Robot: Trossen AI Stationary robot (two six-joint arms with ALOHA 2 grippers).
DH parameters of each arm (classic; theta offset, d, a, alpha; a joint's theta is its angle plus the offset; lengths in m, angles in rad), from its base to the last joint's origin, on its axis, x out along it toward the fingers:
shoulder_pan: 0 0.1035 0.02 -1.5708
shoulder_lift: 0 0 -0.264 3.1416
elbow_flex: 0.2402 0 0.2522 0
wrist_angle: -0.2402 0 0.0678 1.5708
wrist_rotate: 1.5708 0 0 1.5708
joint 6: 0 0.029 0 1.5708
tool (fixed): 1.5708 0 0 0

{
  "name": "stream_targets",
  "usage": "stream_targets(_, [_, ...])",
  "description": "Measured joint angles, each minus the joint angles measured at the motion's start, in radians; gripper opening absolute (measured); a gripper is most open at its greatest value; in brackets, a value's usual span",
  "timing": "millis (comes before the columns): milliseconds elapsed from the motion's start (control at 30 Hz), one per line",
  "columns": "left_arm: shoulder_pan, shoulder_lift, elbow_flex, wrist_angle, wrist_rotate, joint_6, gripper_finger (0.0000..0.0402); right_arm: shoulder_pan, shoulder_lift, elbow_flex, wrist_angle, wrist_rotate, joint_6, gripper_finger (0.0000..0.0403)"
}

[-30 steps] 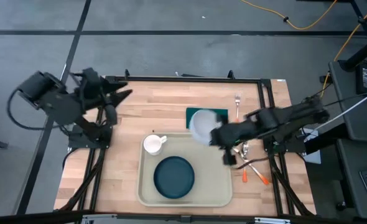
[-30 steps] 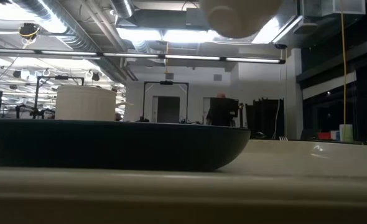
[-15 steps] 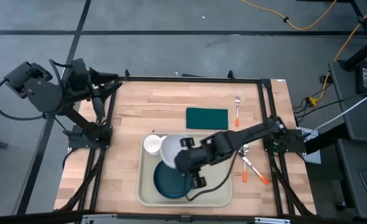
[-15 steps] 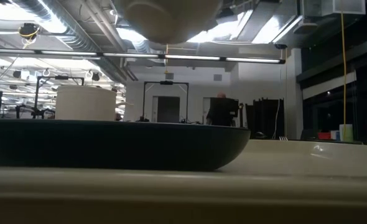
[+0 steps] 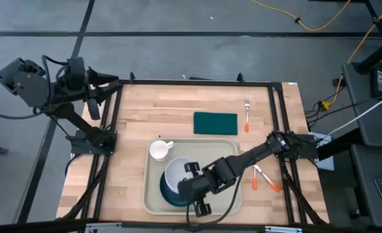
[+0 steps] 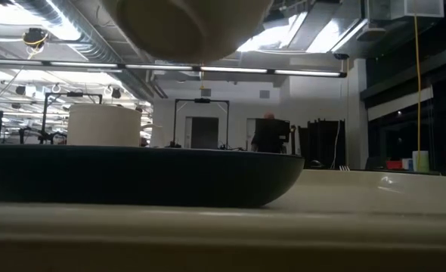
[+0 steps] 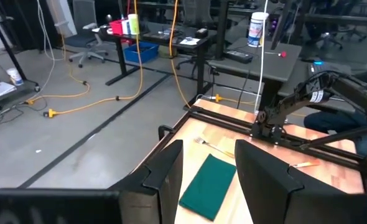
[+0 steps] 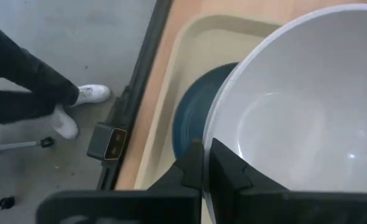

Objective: Set up tray
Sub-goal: Put the white bowl on top of the black plate on the white tray

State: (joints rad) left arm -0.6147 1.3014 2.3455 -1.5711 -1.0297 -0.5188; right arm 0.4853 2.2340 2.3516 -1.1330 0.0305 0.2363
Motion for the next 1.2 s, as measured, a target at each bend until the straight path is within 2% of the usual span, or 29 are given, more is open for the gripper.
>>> stream_targets(567, [0.0, 0.033, 0.0, 0.0, -0.023, -0.021, 0.0141, 0.004, 0.136, -0.002, -0.004, 0.019, -0.007, 0.0012])
stream_targets(1200, [0.0, 0.041, 0.0, 0.001, -0.037, -0.046, 0.0141, 0.004, 0.206, -0.002, 0.031, -0.045, -0.085, 0.0012])
